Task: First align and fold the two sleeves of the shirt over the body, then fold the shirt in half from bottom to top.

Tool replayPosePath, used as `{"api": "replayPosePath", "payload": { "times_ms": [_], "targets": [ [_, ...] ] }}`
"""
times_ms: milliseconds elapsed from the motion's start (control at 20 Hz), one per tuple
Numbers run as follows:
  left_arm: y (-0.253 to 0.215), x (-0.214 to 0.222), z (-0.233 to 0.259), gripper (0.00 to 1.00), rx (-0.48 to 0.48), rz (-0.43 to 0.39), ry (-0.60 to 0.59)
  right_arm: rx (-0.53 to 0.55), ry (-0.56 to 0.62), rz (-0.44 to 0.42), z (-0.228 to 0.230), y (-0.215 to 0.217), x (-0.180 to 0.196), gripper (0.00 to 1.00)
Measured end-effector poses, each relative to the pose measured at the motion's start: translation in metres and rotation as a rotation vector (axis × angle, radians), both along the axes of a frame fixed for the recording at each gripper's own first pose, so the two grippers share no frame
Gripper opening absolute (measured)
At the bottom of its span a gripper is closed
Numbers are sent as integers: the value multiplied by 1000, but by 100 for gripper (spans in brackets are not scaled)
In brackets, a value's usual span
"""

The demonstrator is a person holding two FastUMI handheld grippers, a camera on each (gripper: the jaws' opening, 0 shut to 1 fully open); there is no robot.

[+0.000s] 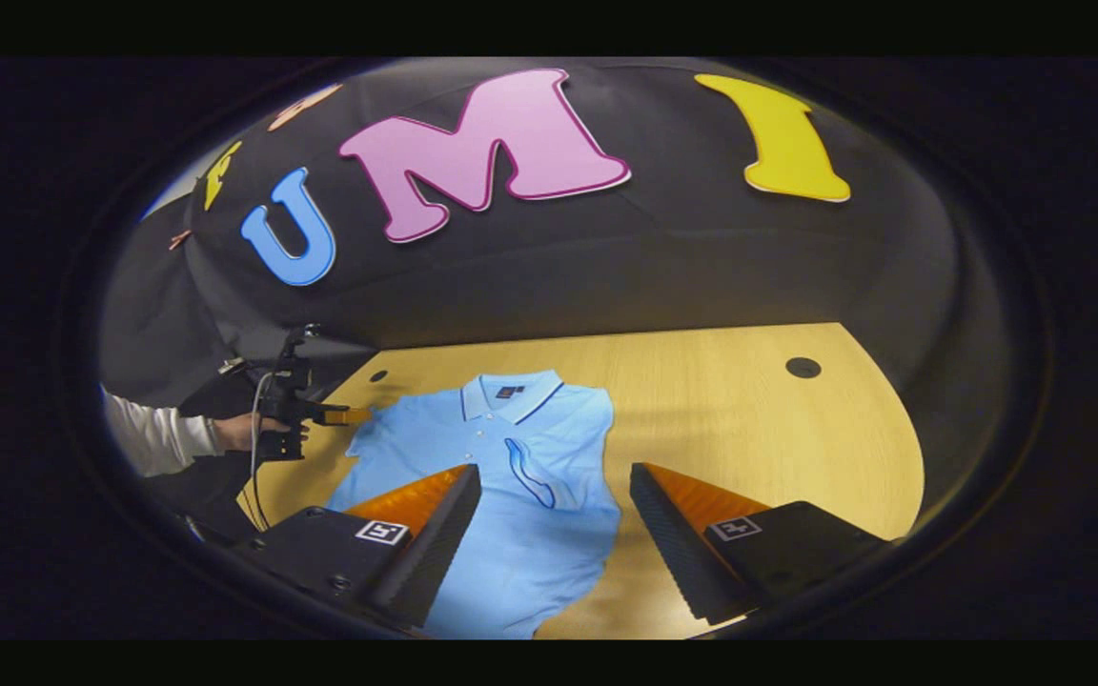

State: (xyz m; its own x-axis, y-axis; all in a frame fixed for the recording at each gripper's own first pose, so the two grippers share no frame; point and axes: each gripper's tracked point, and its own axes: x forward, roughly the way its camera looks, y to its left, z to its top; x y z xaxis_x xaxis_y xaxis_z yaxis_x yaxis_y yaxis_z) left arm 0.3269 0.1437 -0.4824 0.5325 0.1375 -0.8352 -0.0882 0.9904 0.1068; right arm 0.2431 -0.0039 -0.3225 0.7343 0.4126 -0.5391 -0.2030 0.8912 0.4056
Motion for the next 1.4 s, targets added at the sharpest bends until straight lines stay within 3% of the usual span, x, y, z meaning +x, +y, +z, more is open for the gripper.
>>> {"api": "replayPosePath", "payload": {
  "times_ms": [100,150,300,450,550,700,900,1050,1100,1150,1200,1250,1400],
  "targets": [
    [-8,-12,-17,95,-64,0,69,12,5,-16,1,-6,2,98],
    [-13,2,-16,93,-70,-26,22,20,10,-20,0,-6,1,98],
    [-17,0,-18,10,-33,-35,59,19,14,-19,-3,-8,2,98],
    [-51,5,-2,6,-132,-82,54,24,9,-13,-3,-2,4,98],
    [-89,11,27,10,-212,-176,14,25,8,-14,-4,-1,6,98],
    [-141,11,57,6,-269,-308,-32,37,0,-13,-3,7,7,98],
    [-182,-18,33,12,-328,-339,93,33,11,4,-8,18,-1,98],
    [-186,-31,21,61,-313,-297,142,15,47,17,-20,21,-17,98],
    [-188,-35,23,73,-325,-280,139,19,64,14,-22,20,-24,98],
    [-188,-40,31,77,-339,-269,131,35,85,11,-25,19,-34,98],
    [-185,-49,40,73,-354,-260,122,62,110,16,-27,20,-46,98],
    [-183,-62,52,88,-377,-259,116,83,147,24,-32,21,-61,98],
    [-164,-129,74,94,-412,-280,124,83,231,34,-49,12,-112,98]
  ]
}}
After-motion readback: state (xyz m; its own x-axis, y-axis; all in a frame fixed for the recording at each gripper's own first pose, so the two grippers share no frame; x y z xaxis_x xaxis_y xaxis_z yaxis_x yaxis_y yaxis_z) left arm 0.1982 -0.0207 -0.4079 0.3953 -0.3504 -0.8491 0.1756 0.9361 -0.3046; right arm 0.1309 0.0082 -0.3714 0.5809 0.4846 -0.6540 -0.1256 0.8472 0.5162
